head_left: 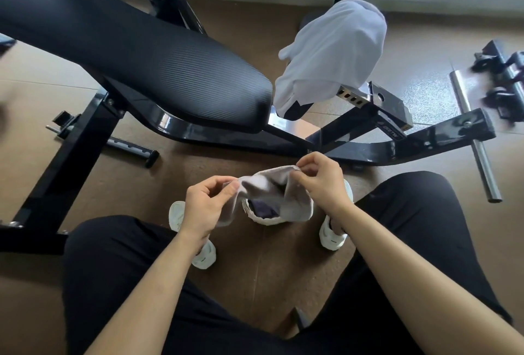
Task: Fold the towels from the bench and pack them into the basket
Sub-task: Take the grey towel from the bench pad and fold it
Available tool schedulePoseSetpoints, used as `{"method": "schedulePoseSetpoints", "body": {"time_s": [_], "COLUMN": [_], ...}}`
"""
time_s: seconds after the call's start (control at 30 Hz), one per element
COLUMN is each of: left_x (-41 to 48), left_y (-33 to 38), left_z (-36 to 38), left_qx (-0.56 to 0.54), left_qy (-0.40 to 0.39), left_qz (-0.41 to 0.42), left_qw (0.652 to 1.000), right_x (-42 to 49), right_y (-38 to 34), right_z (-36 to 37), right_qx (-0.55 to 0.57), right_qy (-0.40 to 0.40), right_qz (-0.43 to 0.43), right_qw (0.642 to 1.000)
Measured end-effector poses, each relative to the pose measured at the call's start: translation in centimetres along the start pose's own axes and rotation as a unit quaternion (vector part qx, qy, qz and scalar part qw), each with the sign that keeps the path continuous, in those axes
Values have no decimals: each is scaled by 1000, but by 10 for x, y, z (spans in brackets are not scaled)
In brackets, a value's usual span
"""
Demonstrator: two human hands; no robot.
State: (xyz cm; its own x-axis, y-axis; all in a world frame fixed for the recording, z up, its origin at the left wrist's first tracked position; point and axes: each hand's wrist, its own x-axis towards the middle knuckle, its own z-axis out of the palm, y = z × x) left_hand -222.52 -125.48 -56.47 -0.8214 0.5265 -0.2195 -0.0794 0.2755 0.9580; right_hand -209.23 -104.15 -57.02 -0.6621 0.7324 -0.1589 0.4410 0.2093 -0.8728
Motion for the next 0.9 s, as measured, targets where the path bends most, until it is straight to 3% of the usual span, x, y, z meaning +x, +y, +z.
{"method": "schedulePoseSetpoints", "body": {"time_s": [0.27,0.63,0.9], "left_x": [-8,-17,-14], "left_y": [2,2,-5], "left_z": [22,30,32], "left_qx": [-129,-115,-103], "left_qy": [-45,-19,-38], "left_qz": [-128,-96,-73], "left_qw": [982,988,991], "right_x": [-16,-40,-43], "right_y": [-2,-16,-16], "right_z": [24,48,46], "right_qx": [137,56,27], "right_qy": [-42,-45,-75], "right_qz": [40,-101,-120], "right_qw": [989,992,990]}}
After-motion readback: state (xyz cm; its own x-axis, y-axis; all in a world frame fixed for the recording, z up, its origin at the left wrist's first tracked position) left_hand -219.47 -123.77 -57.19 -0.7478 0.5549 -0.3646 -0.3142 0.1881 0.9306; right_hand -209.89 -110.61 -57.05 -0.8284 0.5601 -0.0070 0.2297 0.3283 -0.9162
